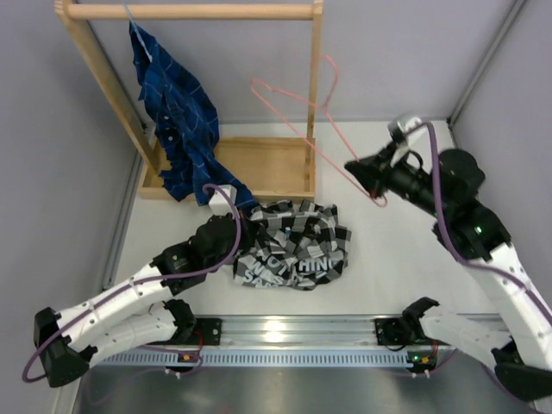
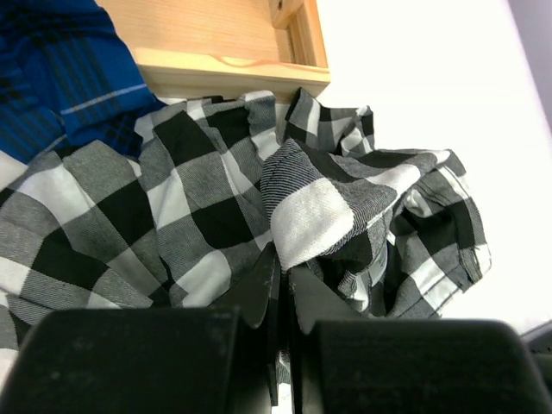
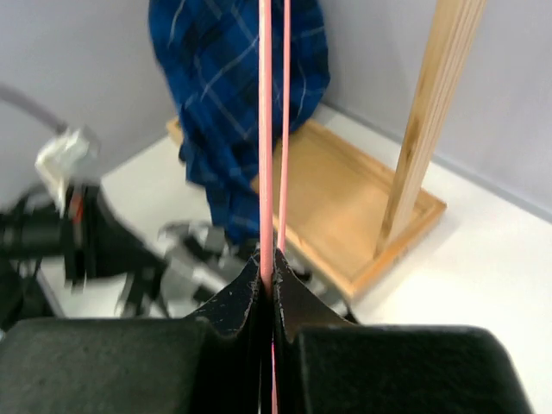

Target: Place the shirt on the hanger

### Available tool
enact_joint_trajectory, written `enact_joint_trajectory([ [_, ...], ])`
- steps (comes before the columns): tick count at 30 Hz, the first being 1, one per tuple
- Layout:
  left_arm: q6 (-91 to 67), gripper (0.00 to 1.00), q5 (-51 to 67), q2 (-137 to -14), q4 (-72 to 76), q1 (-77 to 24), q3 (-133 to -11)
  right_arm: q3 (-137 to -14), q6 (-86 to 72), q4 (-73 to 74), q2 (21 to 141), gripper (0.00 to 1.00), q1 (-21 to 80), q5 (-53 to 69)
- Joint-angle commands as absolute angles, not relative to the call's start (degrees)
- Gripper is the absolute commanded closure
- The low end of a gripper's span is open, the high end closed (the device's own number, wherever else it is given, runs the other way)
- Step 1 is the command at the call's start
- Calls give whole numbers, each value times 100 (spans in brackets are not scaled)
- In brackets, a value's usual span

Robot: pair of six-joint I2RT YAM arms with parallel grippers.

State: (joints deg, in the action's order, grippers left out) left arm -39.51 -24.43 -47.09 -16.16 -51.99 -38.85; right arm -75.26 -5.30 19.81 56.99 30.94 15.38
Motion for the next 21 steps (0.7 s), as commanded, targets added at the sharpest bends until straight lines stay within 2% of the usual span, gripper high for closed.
enact_joint_trajectory([
  [1,-3894,100,-2829,-4921,-1634,-5177,-4332,-6805,263,3355,4371,100,3050,2038],
  [3,-3806,100,-3049,-5079,-1748,-5142,-4499,-6321,246,3899,3521,100,3059,2301],
  [8,-3718,100,-2910,-5720,-1819,-4984,-5036,-6196,228,5051,2498,100,3050,2751],
  [13,-3771,100,-2084,-6231,-1802,-4369,-5326,-6495,132,6080,2250,100,3050,2637],
  [16,-3779,100,-1864,-6381,-1714,-4210,-5431,-6565,18,6249,2224,100,3050,2303],
  [21,-3744,100,-1635,-6495,-1626,-4113,-5651,-6381,-325,6285,2425,100,3050,2425],
])
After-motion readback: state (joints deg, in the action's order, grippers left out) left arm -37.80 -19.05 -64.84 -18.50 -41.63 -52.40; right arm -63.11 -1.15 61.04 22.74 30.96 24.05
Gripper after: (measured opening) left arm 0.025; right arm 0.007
